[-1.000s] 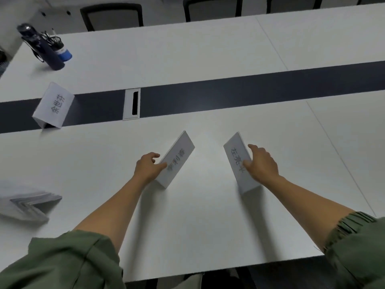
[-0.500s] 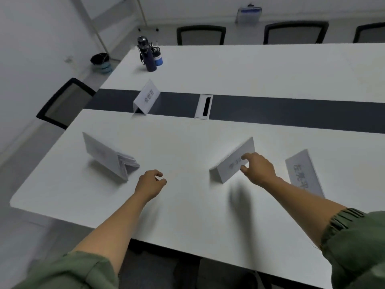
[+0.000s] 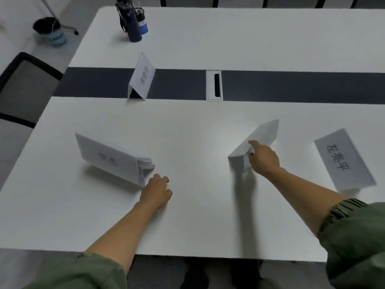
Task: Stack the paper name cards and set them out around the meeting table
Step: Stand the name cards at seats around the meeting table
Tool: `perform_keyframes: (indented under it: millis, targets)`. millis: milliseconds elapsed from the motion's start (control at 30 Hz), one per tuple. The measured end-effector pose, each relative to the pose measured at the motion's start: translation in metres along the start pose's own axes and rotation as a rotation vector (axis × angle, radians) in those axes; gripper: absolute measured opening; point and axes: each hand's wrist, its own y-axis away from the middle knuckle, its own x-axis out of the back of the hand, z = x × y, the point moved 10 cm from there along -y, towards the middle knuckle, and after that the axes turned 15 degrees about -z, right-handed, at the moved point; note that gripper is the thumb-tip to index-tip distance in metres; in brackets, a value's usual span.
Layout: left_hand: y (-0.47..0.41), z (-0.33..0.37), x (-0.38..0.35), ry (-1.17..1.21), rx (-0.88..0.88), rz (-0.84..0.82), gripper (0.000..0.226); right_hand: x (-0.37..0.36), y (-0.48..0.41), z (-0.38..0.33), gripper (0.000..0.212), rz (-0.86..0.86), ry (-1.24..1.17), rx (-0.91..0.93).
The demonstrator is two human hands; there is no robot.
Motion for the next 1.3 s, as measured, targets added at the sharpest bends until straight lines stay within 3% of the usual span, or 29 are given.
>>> perform_keyframes:
  millis: [167,267,433,500,600,933,1300]
  targets:
    - [-0.025,-0.003,0.006,-0.206,-0.061,0.129,0.032,-0.014,0.0,-0.047,0.045,0.008,0.119,0.048]
    - [-0.03,-0.001,0.004,-0.244,-0.109,0.238,0.038,-0.015,-0.004,-0.073,0.045,0.003,0.151,0.134]
    - [-0.03,-0.011,-0.019,-0.236,-0.163,0.305,0.049,0.02,-0.015,-0.074,0.055,0.201,0.34,0.143]
    - [-0.032,-0.015,-0.027,-0.242,-0.151,0.305,0.054,0.02,-0.03,-0.065,0.058,0.142,0.434,0.083]
    - [-0.037,-0.019,-0.035,-0.24,-0.145,0.292,0.058,0.007,-0.048,-0.074,0.051,0.076,0.504,0.139]
    - [-0.039,-0.022,-0.033,-0.196,-0.128,0.299,0.056,-0.03,-0.071,-0.188,0.043,0.096,0.295,0.362]
    - [-0.041,-0.026,-0.036,-0.183,-0.12,0.291,0.056,-0.04,-0.082,-0.207,0.042,0.149,0.29,0.366]
